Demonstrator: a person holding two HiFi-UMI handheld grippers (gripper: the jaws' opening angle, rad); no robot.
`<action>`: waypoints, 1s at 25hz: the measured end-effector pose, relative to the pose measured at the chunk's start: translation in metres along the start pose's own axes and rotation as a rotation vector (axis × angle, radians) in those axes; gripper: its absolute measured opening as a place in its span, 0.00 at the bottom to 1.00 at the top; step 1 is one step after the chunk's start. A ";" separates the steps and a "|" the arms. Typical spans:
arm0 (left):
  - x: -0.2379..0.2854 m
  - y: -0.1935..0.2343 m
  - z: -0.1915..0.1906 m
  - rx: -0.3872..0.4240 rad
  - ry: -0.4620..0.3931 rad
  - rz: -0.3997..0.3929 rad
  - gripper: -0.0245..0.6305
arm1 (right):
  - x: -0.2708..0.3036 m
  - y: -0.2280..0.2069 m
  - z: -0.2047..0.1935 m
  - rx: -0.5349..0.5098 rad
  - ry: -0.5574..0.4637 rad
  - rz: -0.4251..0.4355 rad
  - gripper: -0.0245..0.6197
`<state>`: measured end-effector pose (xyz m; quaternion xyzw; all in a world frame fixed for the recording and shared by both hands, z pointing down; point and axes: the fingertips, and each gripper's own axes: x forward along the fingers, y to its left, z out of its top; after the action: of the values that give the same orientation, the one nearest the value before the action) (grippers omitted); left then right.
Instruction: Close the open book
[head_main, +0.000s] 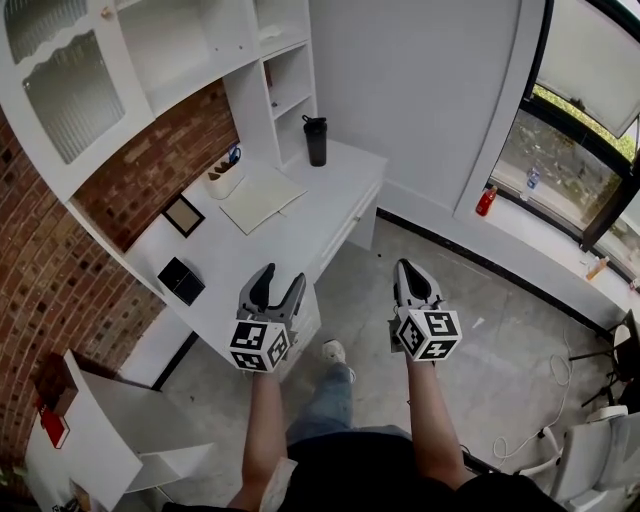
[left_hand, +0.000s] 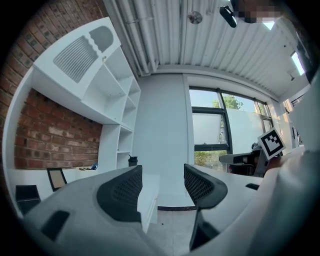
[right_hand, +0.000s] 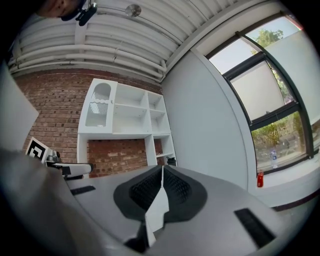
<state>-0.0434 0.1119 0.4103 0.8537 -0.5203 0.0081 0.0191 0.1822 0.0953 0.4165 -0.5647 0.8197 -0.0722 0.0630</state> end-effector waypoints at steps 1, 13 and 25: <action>0.010 0.004 0.000 0.002 -0.001 -0.003 0.39 | 0.009 -0.005 0.000 0.000 0.000 -0.003 0.04; 0.155 0.090 -0.020 -0.067 0.035 0.034 0.39 | 0.166 -0.053 -0.020 -0.026 0.093 0.025 0.04; 0.271 0.179 -0.041 -0.104 0.085 0.080 0.39 | 0.331 -0.077 -0.043 -0.009 0.181 0.099 0.04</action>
<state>-0.0785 -0.2092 0.4644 0.8290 -0.5524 0.0182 0.0853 0.1273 -0.2389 0.4660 -0.5150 0.8493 -0.1160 -0.0105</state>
